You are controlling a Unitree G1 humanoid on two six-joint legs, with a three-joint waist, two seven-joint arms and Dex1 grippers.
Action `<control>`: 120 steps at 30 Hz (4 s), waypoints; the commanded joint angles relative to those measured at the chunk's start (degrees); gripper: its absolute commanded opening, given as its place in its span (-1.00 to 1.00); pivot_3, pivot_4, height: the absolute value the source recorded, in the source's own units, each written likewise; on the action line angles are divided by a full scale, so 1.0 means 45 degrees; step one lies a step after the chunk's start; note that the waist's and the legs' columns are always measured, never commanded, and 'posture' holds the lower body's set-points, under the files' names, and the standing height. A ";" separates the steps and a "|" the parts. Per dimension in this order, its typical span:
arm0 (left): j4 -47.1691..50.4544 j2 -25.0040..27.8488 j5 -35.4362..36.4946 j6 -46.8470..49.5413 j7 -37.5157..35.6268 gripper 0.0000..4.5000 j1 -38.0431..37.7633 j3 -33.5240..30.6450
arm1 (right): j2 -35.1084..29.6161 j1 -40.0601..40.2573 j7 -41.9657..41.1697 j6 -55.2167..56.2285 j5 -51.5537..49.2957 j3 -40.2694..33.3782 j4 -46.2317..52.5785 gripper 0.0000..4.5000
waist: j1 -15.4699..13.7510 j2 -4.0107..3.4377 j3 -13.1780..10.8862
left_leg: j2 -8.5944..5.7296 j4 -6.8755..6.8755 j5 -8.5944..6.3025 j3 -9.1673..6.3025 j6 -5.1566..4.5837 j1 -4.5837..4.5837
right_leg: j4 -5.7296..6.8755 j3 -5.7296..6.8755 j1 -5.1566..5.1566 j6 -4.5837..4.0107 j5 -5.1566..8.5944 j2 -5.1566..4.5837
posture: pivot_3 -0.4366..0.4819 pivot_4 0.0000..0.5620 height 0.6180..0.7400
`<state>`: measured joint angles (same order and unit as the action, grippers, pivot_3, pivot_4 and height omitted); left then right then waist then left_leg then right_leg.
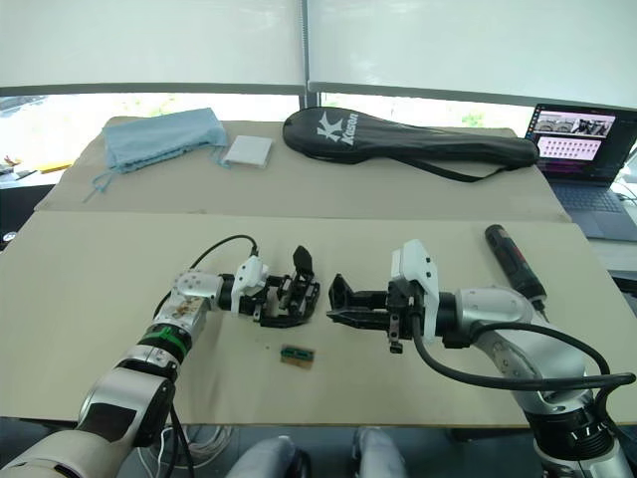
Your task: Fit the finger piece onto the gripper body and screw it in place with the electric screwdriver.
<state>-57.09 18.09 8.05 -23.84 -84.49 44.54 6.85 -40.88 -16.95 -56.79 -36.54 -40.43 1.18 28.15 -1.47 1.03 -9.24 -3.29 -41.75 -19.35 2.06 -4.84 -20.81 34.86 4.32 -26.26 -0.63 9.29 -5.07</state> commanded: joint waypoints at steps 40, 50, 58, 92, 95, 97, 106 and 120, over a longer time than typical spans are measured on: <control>0.1321 0.0170 -0.0405 0.0692 0.0420 0.04 -0.0742 0.0238 | 0.5226 -0.1595 -0.0009 0.7521 0.5501 0.3077 -0.6343 -0.84 | 0.0182 -0.0011 0.0009 | -0.0037 -0.0013 0.0013 0.0006 0.0022 0.0060 | 0.0027 0.0019 0.0032 0.0013 -0.0007 0.0078 | -0.05 -0.47 1.00; 0.1383 0.0155 -0.0364 0.0730 0.0438 0.04 -0.0771 0.0228 | 0.5020 -0.1388 0.0198 0.6843 0.5663 0.3162 -0.6401 -0.84 | 0.0179 -0.0017 0.0012 | -0.0037 -0.0013 0.0014 0.0011 0.0025 0.0076 | 0.0028 0.0019 0.0046 0.0013 -0.0007 0.0077 | -0.05 -0.47 1.00; 0.1438 0.0153 -0.0365 0.0696 0.0503 0.04 -0.0806 0.0230 | 0.4906 -0.1229 0.0181 0.4867 0.5220 0.3379 -0.5901 -0.84 | 0.0177 -0.0022 0.0021 | -0.0036 -0.0012 0.0013 0.0011 0.0025 0.0100 | 0.0029 0.0001 0.0067 0.0013 -0.0007 0.0024 | -0.05 -0.47 1.00; 0.1544 0.0112 -0.0335 0.0721 0.0761 0.04 -0.0949 0.0271 | 0.4245 -0.2283 0.0746 0.0480 0.5061 0.4024 -0.5516 -0.84 | 0.0204 -0.0093 0.0195 | -0.0029 -0.0008 0.0004 0.0010 0.0008 0.0110 | 0.0031 -0.0042 0.0066 0.0013 -0.0007 0.0003 | -0.05 -0.47 1.00; 0.1541 0.0118 -0.0339 0.0723 0.0762 0.04 -0.0949 0.0275 | 0.4234 -0.2431 0.0933 0.0108 0.5035 0.3905 -0.5585 -0.84 | 0.0202 -0.0095 0.0198 | -0.0030 -0.0008 0.0002 0.0010 0.0005 0.0110 | 0.0032 -0.0042 0.0065 0.0013 -0.0007 0.0001 | -0.05 -0.47 1.00; 0.1544 0.0122 -0.0337 0.0727 0.0768 0.04 -0.0952 0.0274 | 0.4106 -0.2589 0.0911 0.0316 0.5317 0.4077 -0.5695 -0.84 | 0.0204 -0.0094 0.0198 | -0.0029 -0.0007 0.0001 0.0010 0.0003 0.0110 | 0.0031 -0.0042 0.0063 0.0013 -0.0007 0.0000 | -0.05 -0.47 1.00; 0.1556 0.0143 -0.0335 0.0756 0.0792 0.04 -0.0964 0.0263 | 0.3797 -0.2863 0.0771 0.0283 0.5808 0.4887 -0.5306 -0.84 | 0.0209 -0.0093 0.0206 | -0.0028 -0.0007 0.0000 0.0010 0.0001 0.0110 | 0.0031 -0.0046 0.0062 0.0013 -0.0007 0.0000 | -0.05 -0.47 1.00; 0.1530 0.0140 -0.0329 0.0732 0.0817 0.04 -0.0983 0.0250 | 0.3997 -0.3026 0.0604 0.0177 0.5420 0.4609 -0.5124 -0.84 | 0.0216 -0.0090 0.0213 | -0.0025 -0.0005 -0.0001 0.0011 -0.0001 0.0110 | 0.0030 -0.0049 0.0059 0.0012 -0.0007 0.0000 | -0.05 -0.47 1.00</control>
<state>-50.96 19.17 6.98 -20.82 -80.65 40.38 7.33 -22.63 -32.08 -54.33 -32.69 -17.14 19.60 7.44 -0.50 0.62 -8.29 -3.40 -41.77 -19.36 2.11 -4.85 -20.32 34.99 4.10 -26.00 -0.58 9.26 -5.07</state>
